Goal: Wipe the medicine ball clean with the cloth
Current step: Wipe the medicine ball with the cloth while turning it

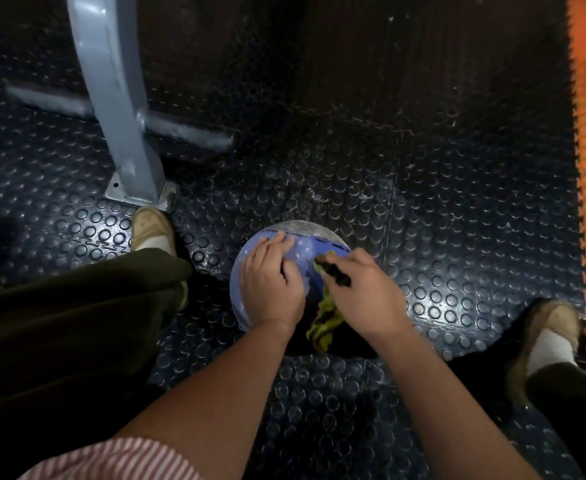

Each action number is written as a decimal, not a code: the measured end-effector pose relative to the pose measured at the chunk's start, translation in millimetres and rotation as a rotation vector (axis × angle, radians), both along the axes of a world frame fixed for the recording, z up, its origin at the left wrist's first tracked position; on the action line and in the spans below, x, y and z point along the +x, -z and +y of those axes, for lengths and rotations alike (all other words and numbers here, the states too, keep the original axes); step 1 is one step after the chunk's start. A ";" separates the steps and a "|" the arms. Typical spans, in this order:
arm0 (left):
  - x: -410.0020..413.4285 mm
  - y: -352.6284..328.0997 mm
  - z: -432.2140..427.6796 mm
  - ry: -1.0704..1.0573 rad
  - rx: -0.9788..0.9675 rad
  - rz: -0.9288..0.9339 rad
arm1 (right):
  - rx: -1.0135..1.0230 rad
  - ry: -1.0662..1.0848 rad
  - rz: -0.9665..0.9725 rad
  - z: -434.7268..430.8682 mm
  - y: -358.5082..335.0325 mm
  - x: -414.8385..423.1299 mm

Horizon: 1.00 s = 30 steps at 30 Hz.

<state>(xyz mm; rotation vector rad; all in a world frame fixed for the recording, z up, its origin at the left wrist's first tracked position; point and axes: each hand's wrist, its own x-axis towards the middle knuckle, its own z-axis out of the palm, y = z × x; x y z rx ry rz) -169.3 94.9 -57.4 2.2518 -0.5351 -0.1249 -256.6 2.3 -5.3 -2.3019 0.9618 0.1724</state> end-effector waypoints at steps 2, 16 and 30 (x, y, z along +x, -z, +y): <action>4.1 3.0 1.0 0.047 -0.006 -0.017 | -0.019 0.006 0.024 4.1 0.0 -5.5; -2.1 4.9 1.5 0.032 -0.014 0.057 | -0.020 0.003 0.045 21.0 -11.5 0.9; -1.3 4.6 -1.9 -0.016 -0.024 0.102 | -0.043 0.049 0.059 7.9 -10.1 25.2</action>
